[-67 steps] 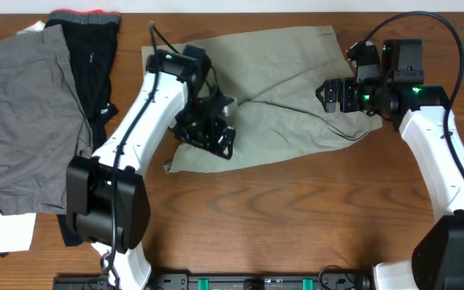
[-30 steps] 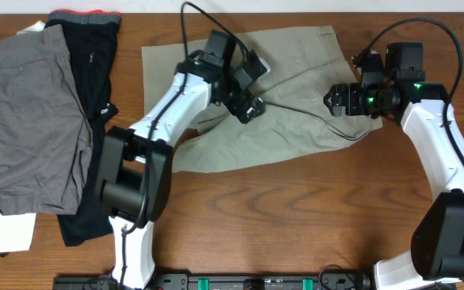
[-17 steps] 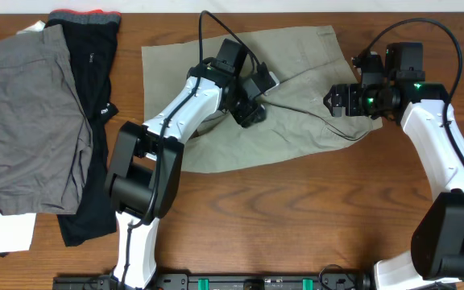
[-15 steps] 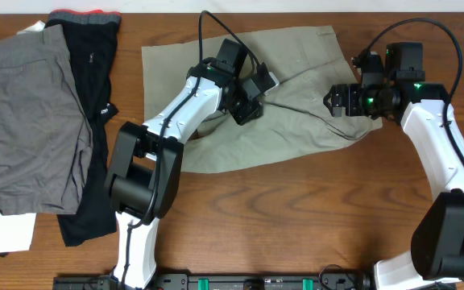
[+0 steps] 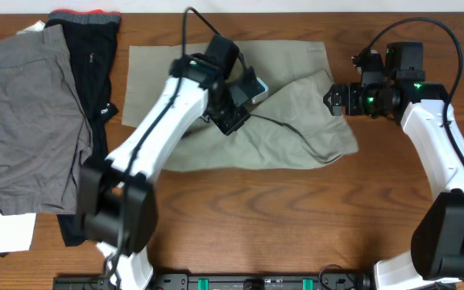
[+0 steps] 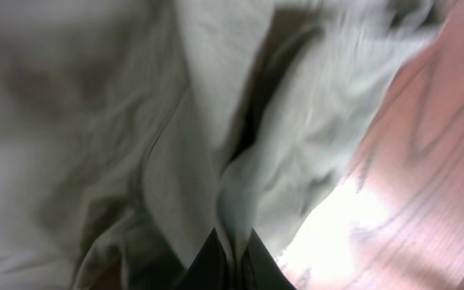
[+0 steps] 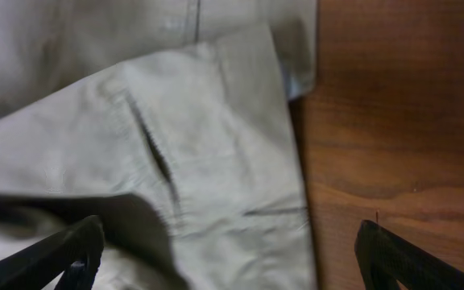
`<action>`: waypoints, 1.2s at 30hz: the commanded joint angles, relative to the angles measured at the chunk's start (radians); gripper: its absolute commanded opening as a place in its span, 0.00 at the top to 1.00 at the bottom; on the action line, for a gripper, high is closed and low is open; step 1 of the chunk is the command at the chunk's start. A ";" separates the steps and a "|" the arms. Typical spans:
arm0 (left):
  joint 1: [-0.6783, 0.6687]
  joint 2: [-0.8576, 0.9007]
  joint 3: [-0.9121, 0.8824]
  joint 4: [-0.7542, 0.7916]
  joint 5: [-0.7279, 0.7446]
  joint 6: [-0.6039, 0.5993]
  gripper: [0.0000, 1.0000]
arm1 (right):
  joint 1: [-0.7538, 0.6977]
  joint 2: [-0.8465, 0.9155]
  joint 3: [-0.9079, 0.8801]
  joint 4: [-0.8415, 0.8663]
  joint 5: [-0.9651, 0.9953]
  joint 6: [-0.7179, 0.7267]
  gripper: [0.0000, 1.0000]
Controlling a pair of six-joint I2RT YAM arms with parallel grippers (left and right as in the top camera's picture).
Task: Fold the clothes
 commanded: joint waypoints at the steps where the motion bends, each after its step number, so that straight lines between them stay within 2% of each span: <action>1: 0.000 -0.062 0.034 -0.017 -0.008 -0.036 0.90 | -0.003 -0.003 0.000 0.001 -0.001 -0.008 0.02; 5: -0.008 -0.076 0.034 -0.027 -0.008 -0.036 0.83 | -0.002 -0.003 0.000 -0.005 -0.030 -0.008 0.02; 10: -0.023 -0.069 0.019 -0.034 -0.008 -0.035 0.83 | 0.016 0.008 -0.001 -0.003 -0.072 -0.008 0.04; 12: -0.027 -0.069 0.013 -0.037 -0.008 -0.035 0.83 | 0.030 0.024 -0.001 0.004 -0.072 -0.008 0.12; 15: -0.030 -0.069 0.011 -0.050 -0.008 -0.036 0.83 | 0.052 0.065 -0.001 0.022 -0.073 -0.007 0.42; 16: -0.030 -0.069 0.011 -0.057 -0.008 -0.036 0.83 | 0.062 0.084 -0.001 0.031 -0.073 -0.004 0.48; 17: -0.030 -0.069 0.011 -0.065 -0.008 -0.036 0.83 | 0.071 0.098 -0.001 0.038 -0.076 -0.003 0.49; 19: -0.030 -0.069 0.010 -0.083 -0.008 -0.035 0.83 | 0.087 0.132 -0.001 0.056 -0.084 0.003 0.48; 22: -0.030 -0.069 0.001 -0.090 -0.008 -0.035 0.83 | 0.099 0.157 -0.001 0.071 -0.090 0.004 0.42; 25: -0.030 -0.068 -0.013 -0.071 -0.013 -0.023 0.83 | 0.098 0.160 -0.001 0.090 -0.090 0.003 0.36; 27: -0.029 -0.059 -0.019 -0.040 -0.015 -0.023 0.83 | 0.095 0.162 -0.001 0.114 -0.080 0.003 0.35; 28: -0.029 -0.050 -0.019 -0.024 -0.017 -0.024 0.83 | 0.093 0.163 -0.001 0.127 -0.073 0.003 0.39; 30: -0.029 -0.029 -0.019 0.017 -0.021 -0.024 0.83 | 0.094 0.171 -0.001 0.154 -0.073 0.004 0.67; 31: -0.029 -0.016 -0.019 0.042 -0.020 -0.024 0.83 | 0.096 0.177 -0.001 0.166 -0.073 0.004 0.85; 32: -0.029 -0.005 -0.019 0.063 -0.020 -0.025 0.83 | 0.098 0.183 -0.001 0.175 -0.073 0.005 0.94; 33: -0.029 0.010 -0.019 0.085 -0.020 -0.025 0.83 | 0.101 0.192 -0.001 0.182 -0.073 0.015 0.99; 36: -0.029 0.048 -0.019 0.132 -0.020 -0.033 0.85 | 0.114 0.221 -0.001 0.190 -0.080 0.023 0.99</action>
